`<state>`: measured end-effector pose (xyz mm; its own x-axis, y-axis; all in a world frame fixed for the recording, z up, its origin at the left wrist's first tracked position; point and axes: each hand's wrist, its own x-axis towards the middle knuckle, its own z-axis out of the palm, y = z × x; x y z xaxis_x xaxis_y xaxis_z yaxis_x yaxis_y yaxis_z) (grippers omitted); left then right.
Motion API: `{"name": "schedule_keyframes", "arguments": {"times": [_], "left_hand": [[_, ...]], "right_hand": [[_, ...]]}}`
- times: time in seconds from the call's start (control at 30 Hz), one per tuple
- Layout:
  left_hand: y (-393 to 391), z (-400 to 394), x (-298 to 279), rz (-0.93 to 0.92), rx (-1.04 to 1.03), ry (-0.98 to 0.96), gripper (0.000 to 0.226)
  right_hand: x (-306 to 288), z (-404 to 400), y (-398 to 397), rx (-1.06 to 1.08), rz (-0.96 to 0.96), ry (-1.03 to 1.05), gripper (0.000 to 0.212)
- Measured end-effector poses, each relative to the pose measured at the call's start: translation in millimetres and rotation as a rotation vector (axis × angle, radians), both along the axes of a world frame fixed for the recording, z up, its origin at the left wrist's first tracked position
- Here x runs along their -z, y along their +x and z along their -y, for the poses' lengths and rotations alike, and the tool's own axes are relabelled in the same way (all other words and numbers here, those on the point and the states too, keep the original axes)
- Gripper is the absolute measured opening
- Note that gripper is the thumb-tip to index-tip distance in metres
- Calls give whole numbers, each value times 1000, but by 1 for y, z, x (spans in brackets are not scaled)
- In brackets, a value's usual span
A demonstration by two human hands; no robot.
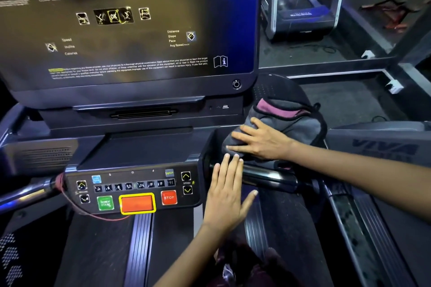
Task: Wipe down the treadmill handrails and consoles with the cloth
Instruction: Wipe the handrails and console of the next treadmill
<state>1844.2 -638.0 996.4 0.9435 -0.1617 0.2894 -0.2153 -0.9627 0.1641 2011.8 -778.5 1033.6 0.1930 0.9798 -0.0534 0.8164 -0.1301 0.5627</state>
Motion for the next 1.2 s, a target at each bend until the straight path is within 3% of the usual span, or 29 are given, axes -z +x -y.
{"name": "schedule_keyframes", "arguments": {"times": [0.17,0.4,0.53,0.67,0.8,1.03,1.2], "left_hand": [[0,-4,4,40,22,25,70],[0,1,3,56,-7,35,70],[-1,-1,3,47,6,51,70],[-2,-2,1,36,1,58,70],[-2,3,1,17,-28,71,70],[-3,-3,1,13,5,101,70],[-2,2,1,-7,-24,76,72]], "right_hand": [[-19,27,6,-138,-95,-121,48],[-17,-3,-4,123,-94,-38,41],[-29,10,-9,44,-109,-159,49],[-52,32,9,122,-101,-150,42],[-36,-3,-5,171,-77,-63,45],[-50,32,-4,186,-53,-266,36],[-35,12,-6,135,17,-225,34]]}}
